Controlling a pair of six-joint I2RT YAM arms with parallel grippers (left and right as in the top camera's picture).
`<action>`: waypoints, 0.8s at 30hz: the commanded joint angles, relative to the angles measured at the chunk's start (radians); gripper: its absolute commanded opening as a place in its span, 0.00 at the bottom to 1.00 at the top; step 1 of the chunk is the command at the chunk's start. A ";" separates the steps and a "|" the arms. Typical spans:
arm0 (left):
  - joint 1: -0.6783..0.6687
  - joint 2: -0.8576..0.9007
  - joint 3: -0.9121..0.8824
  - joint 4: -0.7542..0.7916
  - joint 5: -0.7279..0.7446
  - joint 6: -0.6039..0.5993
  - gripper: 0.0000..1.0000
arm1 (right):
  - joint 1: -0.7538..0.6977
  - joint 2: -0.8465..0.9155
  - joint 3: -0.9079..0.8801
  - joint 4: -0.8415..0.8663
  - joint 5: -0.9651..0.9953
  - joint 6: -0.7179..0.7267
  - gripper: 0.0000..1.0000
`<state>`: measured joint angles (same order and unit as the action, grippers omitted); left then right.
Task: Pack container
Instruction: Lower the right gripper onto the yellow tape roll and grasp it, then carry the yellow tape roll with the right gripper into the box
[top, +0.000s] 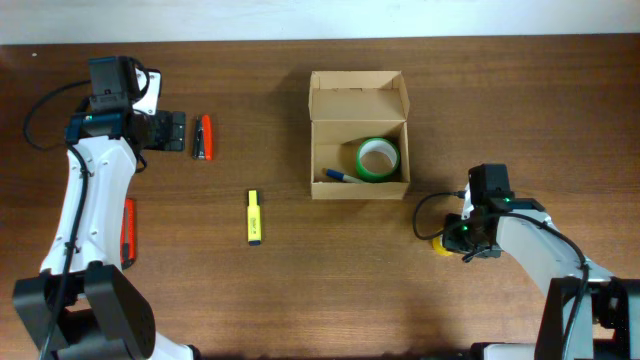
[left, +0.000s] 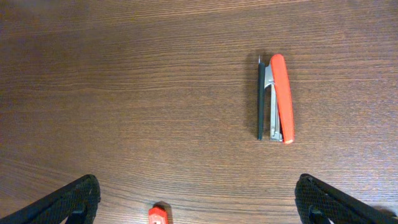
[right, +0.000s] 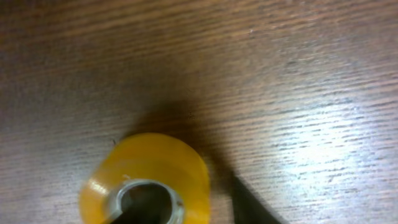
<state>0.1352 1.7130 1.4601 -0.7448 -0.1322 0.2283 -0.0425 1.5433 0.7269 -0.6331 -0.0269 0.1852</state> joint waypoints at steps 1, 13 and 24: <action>0.003 0.009 0.018 0.003 -0.004 0.013 1.00 | -0.005 0.036 -0.011 0.011 -0.022 0.009 0.18; 0.003 0.009 0.018 0.003 -0.004 0.013 0.99 | -0.004 0.018 0.064 -0.002 -0.074 0.014 0.04; 0.003 0.009 0.018 0.003 -0.004 0.013 1.00 | -0.004 0.006 0.508 -0.306 -0.036 -0.055 0.04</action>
<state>0.1352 1.7130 1.4601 -0.7452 -0.1318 0.2287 -0.0452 1.5570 1.1416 -0.9138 -0.0757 0.1677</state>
